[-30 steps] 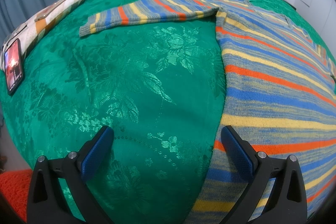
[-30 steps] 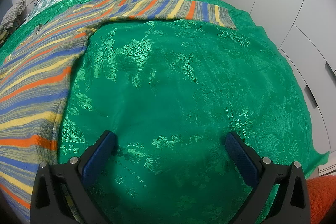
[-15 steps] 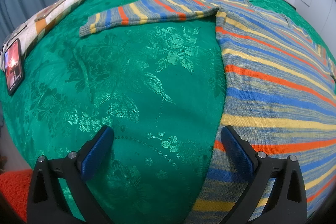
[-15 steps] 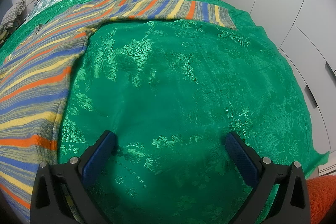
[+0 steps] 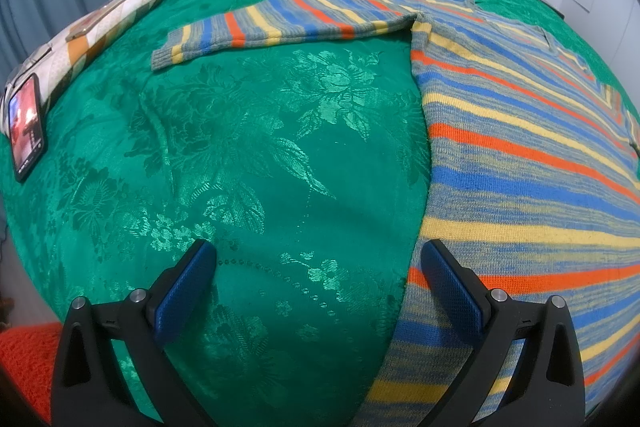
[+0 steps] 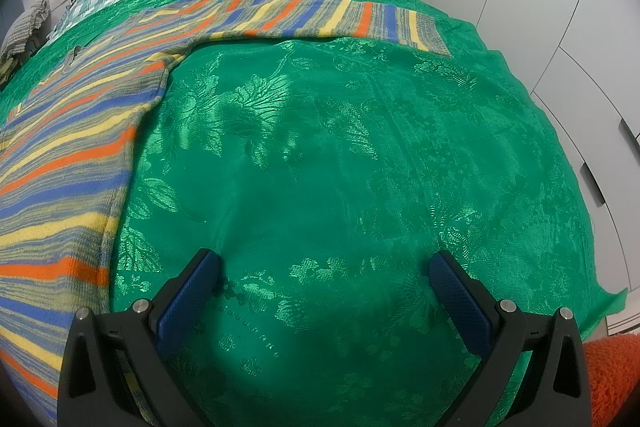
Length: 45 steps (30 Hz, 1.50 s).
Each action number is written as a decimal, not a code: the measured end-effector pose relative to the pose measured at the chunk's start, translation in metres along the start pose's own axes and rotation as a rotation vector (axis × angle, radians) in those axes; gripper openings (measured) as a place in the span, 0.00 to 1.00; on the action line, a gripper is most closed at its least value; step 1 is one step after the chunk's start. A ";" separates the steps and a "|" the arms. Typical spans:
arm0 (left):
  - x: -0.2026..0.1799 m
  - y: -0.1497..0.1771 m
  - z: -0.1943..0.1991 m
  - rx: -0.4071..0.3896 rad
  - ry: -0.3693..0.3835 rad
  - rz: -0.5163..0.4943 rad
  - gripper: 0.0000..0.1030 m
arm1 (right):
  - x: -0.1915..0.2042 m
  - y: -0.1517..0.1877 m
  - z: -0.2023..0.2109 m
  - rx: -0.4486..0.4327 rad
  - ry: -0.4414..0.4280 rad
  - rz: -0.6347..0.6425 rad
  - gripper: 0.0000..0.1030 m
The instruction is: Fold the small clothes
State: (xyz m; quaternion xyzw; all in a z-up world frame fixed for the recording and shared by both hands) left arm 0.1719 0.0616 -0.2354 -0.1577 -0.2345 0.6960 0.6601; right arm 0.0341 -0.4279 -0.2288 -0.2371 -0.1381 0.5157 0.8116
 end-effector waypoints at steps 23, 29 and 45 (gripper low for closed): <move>0.001 0.000 0.000 -0.001 0.003 0.001 1.00 | 0.000 0.001 0.000 -0.001 0.000 0.000 1.00; 0.006 -0.007 0.010 -0.004 0.044 0.035 0.99 | -0.001 -0.003 0.004 0.026 -0.020 -0.011 1.00; 0.024 -0.028 0.044 -0.183 0.036 0.104 0.99 | -0.147 -0.182 -0.026 -0.054 -0.460 -0.574 0.86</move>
Point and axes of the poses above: each gripper's, at about its wrist camera, not at the fingertips, and z roughly against the way its jaws point, x to its left, y to its underside, the point moved 7 cm from there along -z, roughly the way its jaws point, and after that the axes turned 5 degrees about -y, right-handed, at the moved point
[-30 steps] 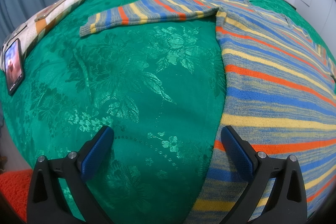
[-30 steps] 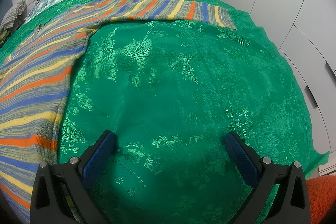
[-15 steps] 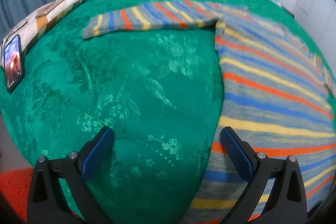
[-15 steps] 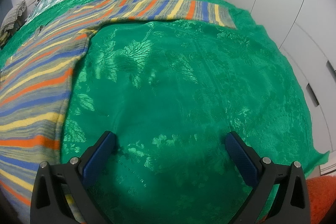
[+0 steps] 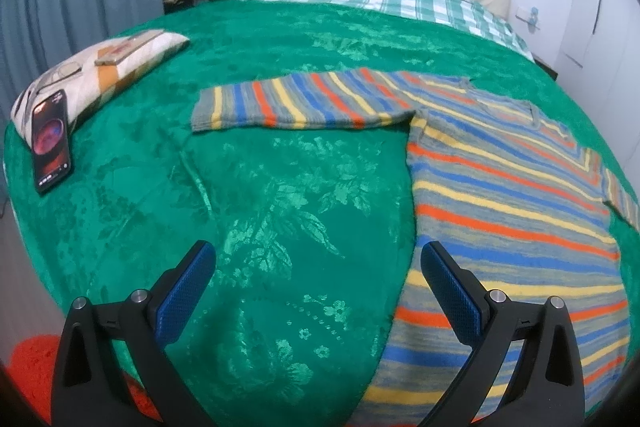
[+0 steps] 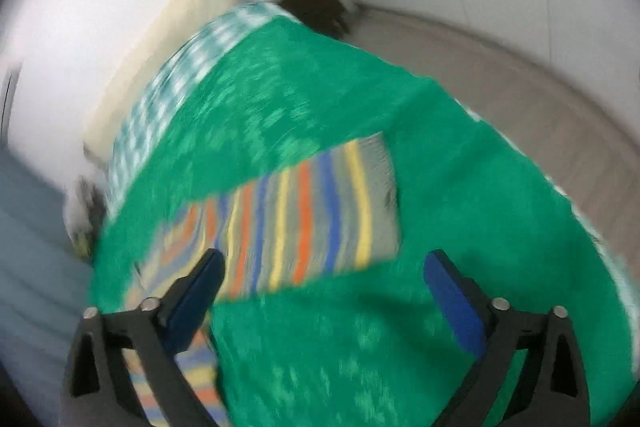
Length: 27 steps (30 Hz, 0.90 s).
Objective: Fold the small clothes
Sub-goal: 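Grasp the folded sleeve cuff with the right gripper and lift it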
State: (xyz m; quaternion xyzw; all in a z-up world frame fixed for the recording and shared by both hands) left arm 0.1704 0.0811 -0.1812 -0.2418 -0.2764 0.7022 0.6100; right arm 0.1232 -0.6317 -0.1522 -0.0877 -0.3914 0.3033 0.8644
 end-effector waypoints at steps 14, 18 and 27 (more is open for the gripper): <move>0.005 0.016 -0.027 0.114 -0.034 0.037 0.99 | -0.020 -0.031 -0.091 0.185 0.132 0.003 0.20; -0.001 0.017 -0.028 0.115 -0.035 0.012 0.99 | -0.011 -0.033 -0.089 0.180 0.193 0.069 0.03; -0.005 0.011 -0.023 0.094 0.006 0.022 0.99 | 0.192 -0.033 -0.045 0.073 0.008 0.492 0.02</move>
Point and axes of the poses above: each gripper's, at about its wrist camera, not at the fingertips, and z roughly against the way its jaws point, x to its left, y to its underside, the point moved 7 cm from there along -z, roughly the way its jaws point, and after that the axes turned 5 degrees about -y, right-handed, at the moved point
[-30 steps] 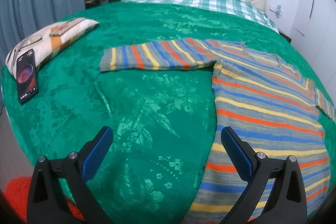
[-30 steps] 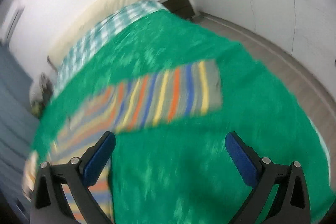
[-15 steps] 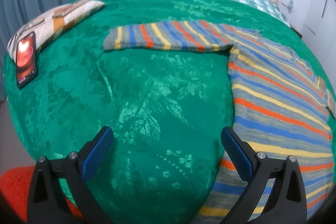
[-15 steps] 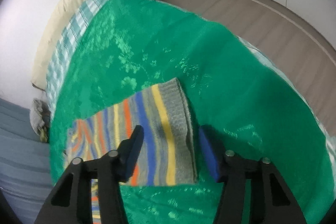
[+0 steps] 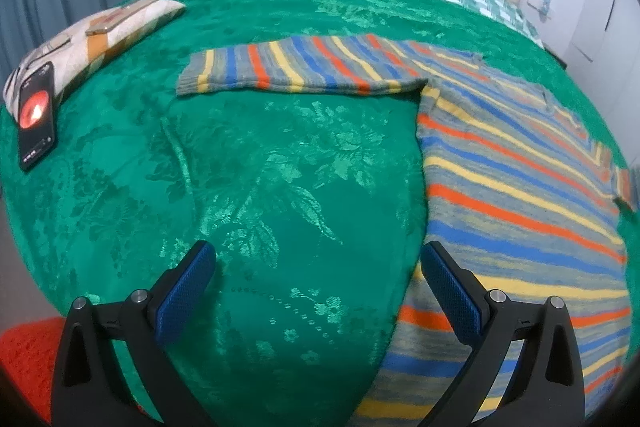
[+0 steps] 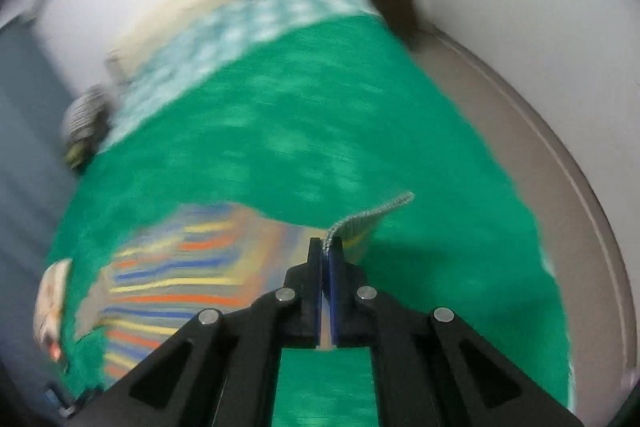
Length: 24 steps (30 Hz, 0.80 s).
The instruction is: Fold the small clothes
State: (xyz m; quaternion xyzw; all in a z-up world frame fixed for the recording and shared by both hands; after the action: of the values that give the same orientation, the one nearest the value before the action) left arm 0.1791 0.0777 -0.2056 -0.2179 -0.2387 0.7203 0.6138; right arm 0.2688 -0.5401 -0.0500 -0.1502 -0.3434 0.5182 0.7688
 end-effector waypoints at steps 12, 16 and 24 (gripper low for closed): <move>0.019 -0.002 0.001 0.004 -0.013 0.026 0.99 | 0.251 0.028 -0.112 0.132 -0.434 0.089 0.68; 0.023 -0.006 0.000 0.005 0.010 0.056 0.99 | 0.229 0.049 -0.102 0.135 -0.399 0.095 0.68; 0.009 -0.003 -0.006 0.019 0.013 0.027 0.99 | 0.154 0.133 -0.070 0.185 -0.119 0.278 0.68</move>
State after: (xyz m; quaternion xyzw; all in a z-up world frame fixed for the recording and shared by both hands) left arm 0.1836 0.0875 -0.2084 -0.2198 -0.2247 0.7293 0.6077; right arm 0.2590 -0.3374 -0.1214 -0.0939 -0.3150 0.6569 0.6786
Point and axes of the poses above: each gripper's, at about its wrist camera, not at the fingertips, and z roughly against the way its jaws point, x to its left, y to its underside, the point moved 7 cm from there along -z, roughly the way its jaws point, and after that the axes turned 5 degrees about -y, right-handed, at the moved point
